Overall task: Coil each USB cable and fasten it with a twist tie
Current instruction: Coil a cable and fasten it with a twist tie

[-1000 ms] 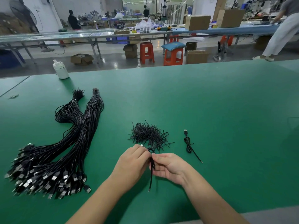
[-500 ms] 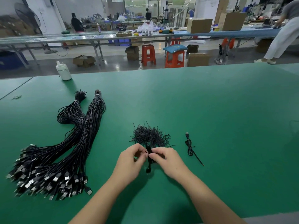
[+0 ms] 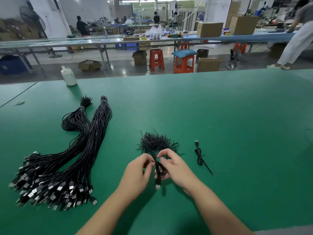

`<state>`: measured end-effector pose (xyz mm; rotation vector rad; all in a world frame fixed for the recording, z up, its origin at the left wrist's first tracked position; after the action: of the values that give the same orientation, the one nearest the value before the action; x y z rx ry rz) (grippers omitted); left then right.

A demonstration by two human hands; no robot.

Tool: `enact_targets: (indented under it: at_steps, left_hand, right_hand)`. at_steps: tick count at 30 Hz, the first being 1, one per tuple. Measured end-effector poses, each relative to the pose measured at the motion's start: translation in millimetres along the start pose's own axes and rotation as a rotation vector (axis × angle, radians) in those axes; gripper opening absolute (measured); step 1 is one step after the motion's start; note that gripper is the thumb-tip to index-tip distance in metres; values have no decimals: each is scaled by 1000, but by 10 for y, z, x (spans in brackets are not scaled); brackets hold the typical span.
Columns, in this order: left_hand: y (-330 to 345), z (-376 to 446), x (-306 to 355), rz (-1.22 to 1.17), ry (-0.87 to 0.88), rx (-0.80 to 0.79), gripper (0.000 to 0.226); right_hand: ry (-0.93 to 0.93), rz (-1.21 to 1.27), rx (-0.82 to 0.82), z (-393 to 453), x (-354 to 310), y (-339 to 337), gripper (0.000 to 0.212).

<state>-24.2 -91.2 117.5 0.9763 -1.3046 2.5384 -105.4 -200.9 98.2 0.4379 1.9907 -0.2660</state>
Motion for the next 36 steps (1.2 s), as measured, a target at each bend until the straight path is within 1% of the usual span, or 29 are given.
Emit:
enact_targets:
  at_steps: [3, 5, 8, 11, 15, 18, 21, 22, 25, 27, 28, 30, 32, 34, 35, 36]
  left_hand:
    - [11, 17, -94, -172, -132, -34, 16]
    - [30, 24, -114, -259, -185, -50, 15]
    - [46, 33, -138, -353, -236, -49, 12]
    - [29, 35, -159, -357, -258, -49, 10]
    - [20, 39, -125, -322, -243, -49, 11]
    - [19, 41, -114, -282, -230, -49, 14]
    - [27, 45, -96, -308, -218, -40, 12]
    - [34, 44, -86, -336, -219, -32, 12]
    - [39, 32, -67, -338, -217, -12, 14]
    - [31, 28, -51, -249, -180, -17, 15]
    - [27, 28, -33, -186, -150, -25, 14]
    - [18, 30, 25, -50, -64, -40, 12]
    - [21, 32, 112, 86, 45, -59, 8]
    - [32, 28, 203, 183, 156, -74, 7]
    - [22, 23, 224, 196, 186, -68, 6]
    - [0, 23, 223, 190, 194, -53, 6]
  right_hand:
    - [-2, -42, -24, -15, -18, -21, 16]
    - [-48, -93, -32, -44, -45, -14, 21]
    - [-94, -98, -82, -68, -55, 20, 29]
    - [-83, -67, -106, -67, -10, 19, 30]
    - [-69, 9, -142, -41, 49, 51, 33]
    - [-93, 36, -70, -19, 43, 17, 28]
    - [-163, -87, 123, -9, -8, -89, 22]
    - [-178, -103, 152, -3, -19, -108, 18]
    - [-161, -89, 144, 23, 3, -92, 11]
    - [-117, -69, 160, 44, 45, -94, 8]
    - [-100, -60, 179, 53, 64, -104, 12]
    - [-88, -49, 220, 54, 76, -126, 18]
    - [-104, -48, 247, 33, 59, -134, 17]
    - [-125, -57, 235, 16, 34, -109, 9]
    - [-130, -49, 206, 17, 30, -82, 6]
    - [-126, -31, 166, 22, 34, -53, 7]
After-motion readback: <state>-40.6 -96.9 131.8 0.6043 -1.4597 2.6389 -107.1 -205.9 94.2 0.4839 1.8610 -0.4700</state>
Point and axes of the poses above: each hand's wrist, its own z-axis towards the middle knuckle, its own y-axis out of the palm, x = y × z, the point moved 8 cm from there along z, towards the middle knuckle, and after that the axes turned 15 degrees about y, right-handed, at the moved point
